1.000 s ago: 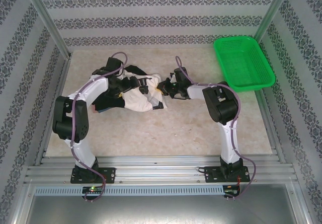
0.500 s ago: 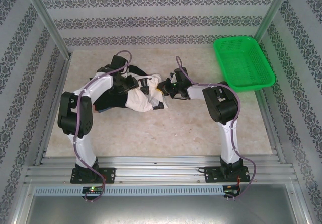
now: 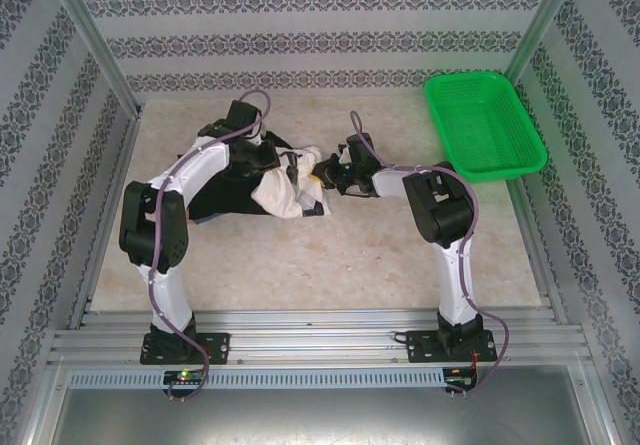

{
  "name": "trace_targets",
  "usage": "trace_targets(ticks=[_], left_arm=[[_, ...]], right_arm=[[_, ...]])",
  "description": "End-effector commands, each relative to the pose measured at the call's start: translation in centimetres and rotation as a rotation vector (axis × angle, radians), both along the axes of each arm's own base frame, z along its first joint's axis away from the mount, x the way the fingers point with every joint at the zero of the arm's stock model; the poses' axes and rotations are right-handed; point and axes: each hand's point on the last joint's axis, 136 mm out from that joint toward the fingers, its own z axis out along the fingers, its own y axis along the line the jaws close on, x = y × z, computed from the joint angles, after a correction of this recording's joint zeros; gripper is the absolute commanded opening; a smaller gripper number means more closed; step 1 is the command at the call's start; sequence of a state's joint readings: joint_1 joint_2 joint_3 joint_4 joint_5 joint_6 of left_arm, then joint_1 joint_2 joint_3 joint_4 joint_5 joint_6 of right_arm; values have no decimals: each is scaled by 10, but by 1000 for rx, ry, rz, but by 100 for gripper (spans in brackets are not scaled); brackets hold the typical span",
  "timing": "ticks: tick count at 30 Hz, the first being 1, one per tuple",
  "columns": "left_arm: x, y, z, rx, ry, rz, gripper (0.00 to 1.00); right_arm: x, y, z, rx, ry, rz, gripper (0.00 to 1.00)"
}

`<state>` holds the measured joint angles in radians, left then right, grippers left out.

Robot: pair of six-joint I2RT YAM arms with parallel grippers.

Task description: Fold and stack the t-shirts

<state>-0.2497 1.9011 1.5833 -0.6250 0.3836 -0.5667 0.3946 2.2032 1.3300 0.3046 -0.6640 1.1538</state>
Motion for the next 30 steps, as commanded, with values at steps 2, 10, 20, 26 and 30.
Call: trace_targets(ticks=[2, 10, 20, 26, 30], left_arm=[[3, -4, 66, -5, -147, -44, 0], [8, 10, 100, -19, -208, -20, 0], [17, 46, 138, -14, -272, 9, 0], [25, 74, 167, -14, -329, 15, 0], [26, 97, 175, -25, -338, 31, 0]], right_arm=[[9, 6, 64, 71, -124, 19, 7], [12, 12, 118, 102, -214, 45, 5], [20, 55, 162, 174, -275, 117, 3], [25, 90, 191, 237, -312, 154, 3], [25, 115, 194, 261, -302, 183, 2]])
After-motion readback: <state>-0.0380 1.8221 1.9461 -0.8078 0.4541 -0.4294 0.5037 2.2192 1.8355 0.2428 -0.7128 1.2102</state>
